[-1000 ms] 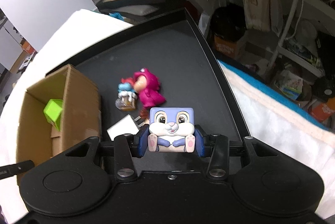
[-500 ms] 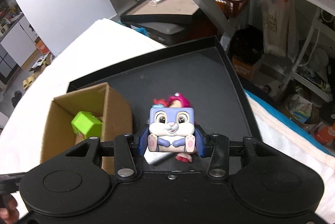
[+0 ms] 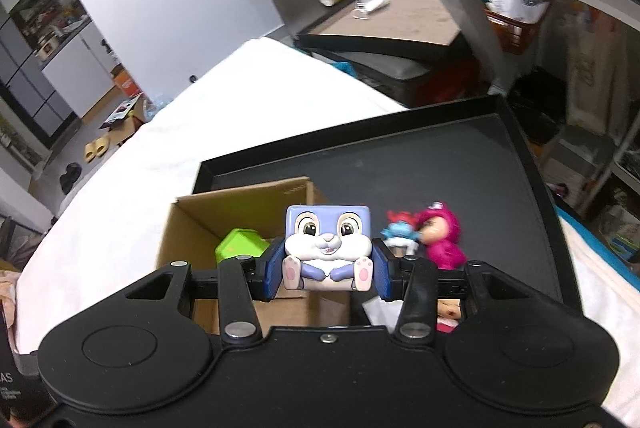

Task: Organize rigid objects
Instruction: 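Lift the bunny cube with the right tool and carry it over the box, then move the right tool to the brown-haired girl figurine and close on it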

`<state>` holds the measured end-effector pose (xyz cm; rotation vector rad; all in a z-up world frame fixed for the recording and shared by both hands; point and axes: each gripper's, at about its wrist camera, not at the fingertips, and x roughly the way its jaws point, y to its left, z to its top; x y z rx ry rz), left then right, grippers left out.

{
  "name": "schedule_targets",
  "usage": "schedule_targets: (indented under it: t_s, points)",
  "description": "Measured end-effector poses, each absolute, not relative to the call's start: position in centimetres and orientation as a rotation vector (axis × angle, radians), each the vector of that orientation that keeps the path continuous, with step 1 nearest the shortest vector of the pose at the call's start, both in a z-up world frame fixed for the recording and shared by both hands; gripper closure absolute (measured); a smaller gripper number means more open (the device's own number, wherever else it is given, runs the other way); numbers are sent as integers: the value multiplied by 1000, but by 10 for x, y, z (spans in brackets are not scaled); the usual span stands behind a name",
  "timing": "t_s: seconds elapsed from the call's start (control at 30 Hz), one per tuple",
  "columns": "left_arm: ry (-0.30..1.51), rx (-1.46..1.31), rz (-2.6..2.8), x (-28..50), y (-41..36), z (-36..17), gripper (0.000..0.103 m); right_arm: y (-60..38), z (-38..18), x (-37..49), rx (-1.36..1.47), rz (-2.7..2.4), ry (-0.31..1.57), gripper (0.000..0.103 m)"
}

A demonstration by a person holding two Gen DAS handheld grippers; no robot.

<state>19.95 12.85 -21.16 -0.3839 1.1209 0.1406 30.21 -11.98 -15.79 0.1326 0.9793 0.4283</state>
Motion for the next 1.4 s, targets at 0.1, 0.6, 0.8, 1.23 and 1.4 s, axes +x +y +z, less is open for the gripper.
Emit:
schedule_targets:
  t_s: [0.1,0.6,0.8,1.23,1.4]
  points:
    - [1122,-389,139,199,130,-212,89,-106,-159,306,119,450,984,60]
    - [1117,-395,139,197,130,-214,89,-61,-172,316,42,490,994,58]
    - [1110,-398,135,198,129,-212,88,-71,-165,310,68,479,982,57]
    - [1108,-404,144,198,130,-212,88,-118,-159,299,97,395,978,54]
    - [1105,-404,148,197,129,-212,88,-140,-159,297,104,352,981,52]
